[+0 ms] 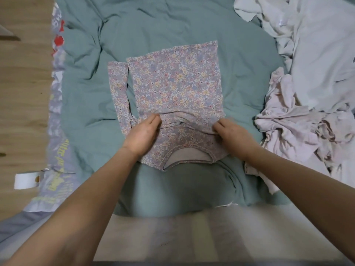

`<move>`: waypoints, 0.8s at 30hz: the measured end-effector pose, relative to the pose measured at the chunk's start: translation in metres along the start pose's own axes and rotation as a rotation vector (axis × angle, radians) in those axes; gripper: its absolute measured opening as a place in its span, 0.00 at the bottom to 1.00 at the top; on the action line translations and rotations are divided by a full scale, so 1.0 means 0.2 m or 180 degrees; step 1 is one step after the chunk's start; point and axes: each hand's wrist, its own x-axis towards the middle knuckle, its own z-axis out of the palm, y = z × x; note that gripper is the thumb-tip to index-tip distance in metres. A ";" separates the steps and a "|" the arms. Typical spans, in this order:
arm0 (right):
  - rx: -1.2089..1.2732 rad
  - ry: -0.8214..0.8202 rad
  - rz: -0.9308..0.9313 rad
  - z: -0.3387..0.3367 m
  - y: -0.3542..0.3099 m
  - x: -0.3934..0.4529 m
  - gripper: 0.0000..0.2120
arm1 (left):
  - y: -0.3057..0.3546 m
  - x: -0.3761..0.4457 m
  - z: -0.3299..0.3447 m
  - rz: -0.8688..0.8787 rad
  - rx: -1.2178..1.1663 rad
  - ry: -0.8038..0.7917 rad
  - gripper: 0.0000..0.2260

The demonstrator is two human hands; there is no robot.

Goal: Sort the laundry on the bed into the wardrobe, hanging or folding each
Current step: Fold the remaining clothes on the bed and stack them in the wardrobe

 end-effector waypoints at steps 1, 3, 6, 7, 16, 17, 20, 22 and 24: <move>0.0053 0.0034 0.0097 0.00 0.02 0.00 0.13 | -0.02 0.00 0.01 -0.0022 -0.0007 -0.0026 0.06; 0.0061 0.0126 0.0214 -0.01 0.06 -0.02 0.11 | -0.04 0.01 0.00 -0.0054 -0.0028 -0.0063 0.05; 0.0035 0.0155 0.0207 -0.04 0.06 -0.04 0.10 | -0.06 0.02 -0.03 0.0066 -0.0200 -0.0202 0.05; 0.0003 0.0171 0.0170 -0.03 0.06 -0.04 0.09 | -0.06 0.02 -0.05 0.0135 -0.0298 -0.0301 0.04; -0.0217 0.0072 0.0307 -0.05 0.05 -0.05 0.05 | -0.07 -0.02 -0.21 0.0569 0.0335 -0.0614 0.12; -0.0138 0.0176 0.0299 -0.06 0.04 -0.04 0.02 | -0.05 -0.02 -0.19 0.0607 0.0368 -0.0484 0.14; 0.0256 0.0326 0.0395 -0.05 0.00 0.04 0.14 | 0.05 0.02 -0.13 0.0523 0.0117 -0.0059 0.12; 0.0387 0.0354 0.0415 -0.04 0.00 0.10 0.13 | 0.11 0.08 -0.11 0.0058 -0.0292 -0.0035 0.12; 0.0411 0.0202 0.0408 -0.03 0.01 0.17 0.08 | 0.15 0.17 -0.08 -0.0266 -0.0542 -0.0181 0.12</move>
